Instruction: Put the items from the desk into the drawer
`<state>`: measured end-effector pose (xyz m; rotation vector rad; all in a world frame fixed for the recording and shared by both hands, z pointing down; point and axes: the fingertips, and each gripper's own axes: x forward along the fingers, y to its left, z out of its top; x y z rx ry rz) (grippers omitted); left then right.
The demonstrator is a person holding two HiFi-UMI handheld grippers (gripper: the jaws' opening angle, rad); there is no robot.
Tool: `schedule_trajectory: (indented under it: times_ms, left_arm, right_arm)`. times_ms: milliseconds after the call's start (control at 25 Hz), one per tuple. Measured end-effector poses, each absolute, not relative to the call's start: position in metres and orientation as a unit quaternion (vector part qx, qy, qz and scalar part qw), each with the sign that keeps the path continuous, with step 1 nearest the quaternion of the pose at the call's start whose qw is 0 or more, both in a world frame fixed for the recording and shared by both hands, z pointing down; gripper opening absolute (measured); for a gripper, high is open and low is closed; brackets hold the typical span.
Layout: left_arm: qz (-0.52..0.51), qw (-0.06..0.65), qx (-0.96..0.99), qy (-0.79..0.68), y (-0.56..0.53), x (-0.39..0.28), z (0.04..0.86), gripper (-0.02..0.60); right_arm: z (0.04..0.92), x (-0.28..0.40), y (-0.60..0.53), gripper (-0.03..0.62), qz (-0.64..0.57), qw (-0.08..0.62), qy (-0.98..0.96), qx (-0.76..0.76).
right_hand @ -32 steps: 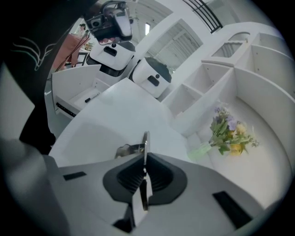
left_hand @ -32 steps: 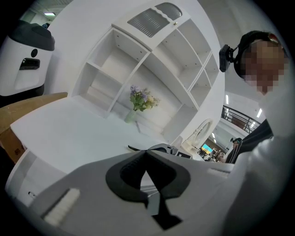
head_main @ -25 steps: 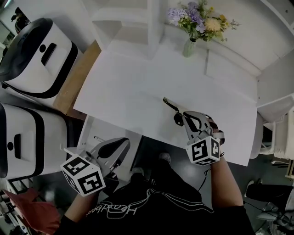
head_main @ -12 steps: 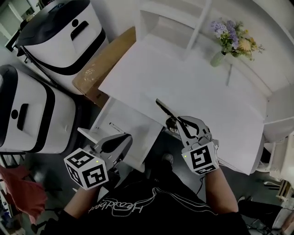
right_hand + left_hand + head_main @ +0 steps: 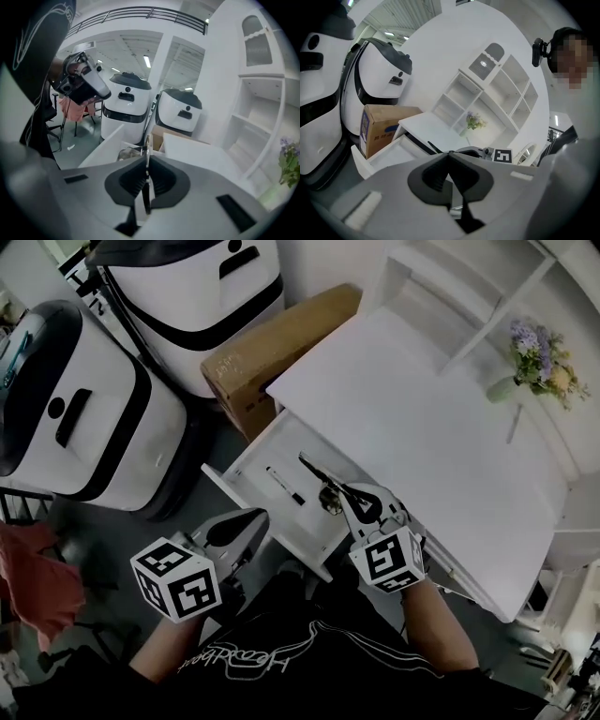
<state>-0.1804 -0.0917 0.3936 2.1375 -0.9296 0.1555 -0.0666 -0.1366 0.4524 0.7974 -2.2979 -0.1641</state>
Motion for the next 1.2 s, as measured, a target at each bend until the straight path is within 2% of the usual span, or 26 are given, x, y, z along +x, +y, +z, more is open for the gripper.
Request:
schedule_trajectory:
  times_ms: [400, 680, 920, 1200]
  left_arm:
    - [0.063, 0.42, 0.816, -0.391, -0.075, -0.224, 0.42, 0.009]
    - [0.069, 0.446, 0.792, -0.412, -0.063, -0.25, 0.449, 0.009]
    - [0.072, 0.476, 0.76, -0.437, -0.053, -0.272, 0.478, 0.009]
    - [0.064, 0.478, 0.759, -0.438, -0.061, -0.281, 0.485, 0.009]
  right_arm:
    - [0.541, -0.111, -0.142, 0.009, -0.074, 0.43, -0.863, 0.254]
    - [0.631, -0.124, -0.158, 0.009, -0.032, 0.493, -0.839, 0.228]
    - [0.678, -0.123, -0.181, 0.009, -0.084, 0.548, -0.804, 0.216]
    - [0.701, -0.117, -0.189, 0.011, -0.108, 0.569, -0.784, 0.223]
